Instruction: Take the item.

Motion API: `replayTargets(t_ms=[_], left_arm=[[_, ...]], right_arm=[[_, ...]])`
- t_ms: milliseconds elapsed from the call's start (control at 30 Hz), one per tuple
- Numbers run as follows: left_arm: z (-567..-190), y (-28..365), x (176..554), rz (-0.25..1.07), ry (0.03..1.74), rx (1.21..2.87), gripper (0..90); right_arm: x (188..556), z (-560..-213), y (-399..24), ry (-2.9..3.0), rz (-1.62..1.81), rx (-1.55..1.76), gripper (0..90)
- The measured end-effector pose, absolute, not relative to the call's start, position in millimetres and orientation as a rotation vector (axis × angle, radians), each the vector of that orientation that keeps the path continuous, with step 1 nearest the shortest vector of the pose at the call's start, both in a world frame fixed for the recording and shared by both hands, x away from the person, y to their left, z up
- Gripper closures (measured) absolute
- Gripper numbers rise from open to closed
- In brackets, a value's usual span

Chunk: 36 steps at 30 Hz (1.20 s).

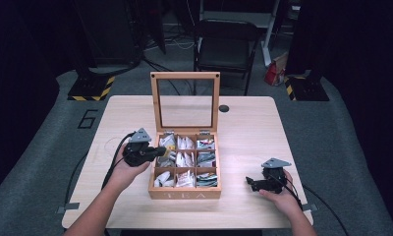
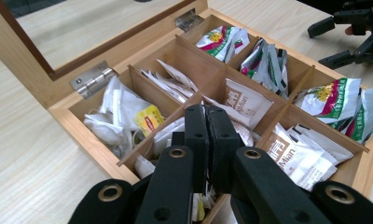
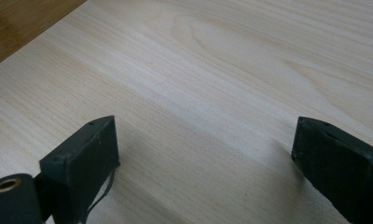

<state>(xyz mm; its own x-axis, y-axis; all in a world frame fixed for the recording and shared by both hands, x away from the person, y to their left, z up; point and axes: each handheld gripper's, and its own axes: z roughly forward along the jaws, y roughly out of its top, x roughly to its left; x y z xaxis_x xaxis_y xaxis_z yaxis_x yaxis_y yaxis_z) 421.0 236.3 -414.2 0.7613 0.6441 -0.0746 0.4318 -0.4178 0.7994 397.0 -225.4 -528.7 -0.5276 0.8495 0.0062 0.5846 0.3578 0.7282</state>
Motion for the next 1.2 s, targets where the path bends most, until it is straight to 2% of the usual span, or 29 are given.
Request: replayTargets(t_ms=[1200], left_arm=[[-390.9,257.7,422.7,0.376,0.829,2.041,88.2]], right_arm=[[397.1,-529.0,-225.3,2.25,0.979,1.256,6.6]])
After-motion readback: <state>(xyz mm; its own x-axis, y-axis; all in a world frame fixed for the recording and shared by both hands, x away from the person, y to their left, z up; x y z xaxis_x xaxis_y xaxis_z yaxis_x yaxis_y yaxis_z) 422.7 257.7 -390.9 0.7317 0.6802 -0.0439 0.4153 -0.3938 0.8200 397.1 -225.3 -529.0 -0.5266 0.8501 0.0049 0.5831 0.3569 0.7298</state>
